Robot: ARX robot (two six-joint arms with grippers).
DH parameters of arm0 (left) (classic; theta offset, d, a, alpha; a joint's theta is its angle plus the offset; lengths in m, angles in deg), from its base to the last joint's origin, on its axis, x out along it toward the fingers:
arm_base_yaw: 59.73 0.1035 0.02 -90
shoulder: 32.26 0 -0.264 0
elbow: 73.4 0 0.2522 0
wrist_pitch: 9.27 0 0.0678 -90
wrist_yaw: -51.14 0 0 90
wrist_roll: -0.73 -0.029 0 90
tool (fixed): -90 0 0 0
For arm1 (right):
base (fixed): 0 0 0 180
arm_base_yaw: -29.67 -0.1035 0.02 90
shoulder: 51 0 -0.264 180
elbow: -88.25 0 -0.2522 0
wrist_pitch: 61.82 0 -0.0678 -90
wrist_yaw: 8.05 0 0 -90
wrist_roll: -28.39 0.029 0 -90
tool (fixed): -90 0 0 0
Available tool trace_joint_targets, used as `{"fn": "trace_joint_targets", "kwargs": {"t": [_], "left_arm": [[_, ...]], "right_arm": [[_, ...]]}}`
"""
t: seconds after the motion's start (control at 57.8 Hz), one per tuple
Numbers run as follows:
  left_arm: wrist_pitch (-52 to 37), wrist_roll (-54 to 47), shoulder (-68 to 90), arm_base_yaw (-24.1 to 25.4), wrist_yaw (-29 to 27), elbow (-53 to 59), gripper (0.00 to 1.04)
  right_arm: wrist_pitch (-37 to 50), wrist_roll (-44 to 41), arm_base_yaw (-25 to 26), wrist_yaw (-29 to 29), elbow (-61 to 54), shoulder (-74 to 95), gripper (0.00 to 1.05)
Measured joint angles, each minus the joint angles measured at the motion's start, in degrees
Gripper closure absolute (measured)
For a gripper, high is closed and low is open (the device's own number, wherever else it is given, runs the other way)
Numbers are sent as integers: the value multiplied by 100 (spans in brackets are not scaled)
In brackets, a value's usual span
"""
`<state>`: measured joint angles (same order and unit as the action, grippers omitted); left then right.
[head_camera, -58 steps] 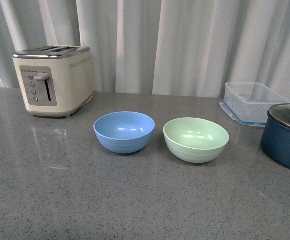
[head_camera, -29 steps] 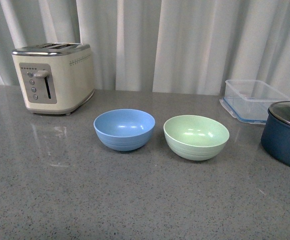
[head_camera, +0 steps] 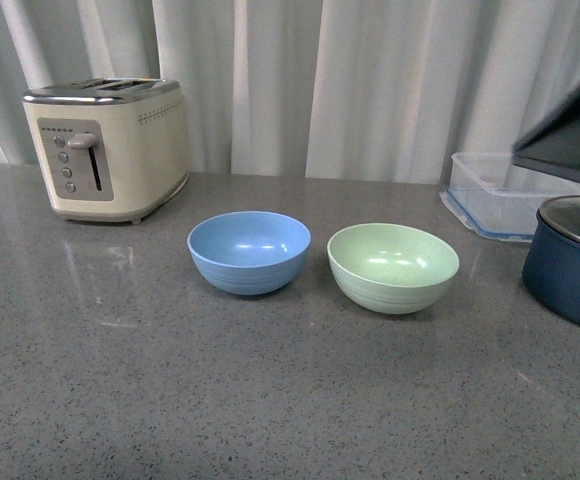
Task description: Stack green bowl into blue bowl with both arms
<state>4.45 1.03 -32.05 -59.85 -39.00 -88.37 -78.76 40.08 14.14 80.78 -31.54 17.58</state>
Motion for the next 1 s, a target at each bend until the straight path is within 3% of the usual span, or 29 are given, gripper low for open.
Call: {"fn": "trace_joint_targets", "kwargs": {"t": [0.346, 1.004], "left_arm": [[0, 0, 0, 0, 0, 0, 7], [0, 0, 0, 0, 0, 0, 7]], "right_arm": [[-1233, 1276, 48, 129, 2151, 2358, 10], [-1399, 1379, 356, 612, 3565, 4629, 10]]}}
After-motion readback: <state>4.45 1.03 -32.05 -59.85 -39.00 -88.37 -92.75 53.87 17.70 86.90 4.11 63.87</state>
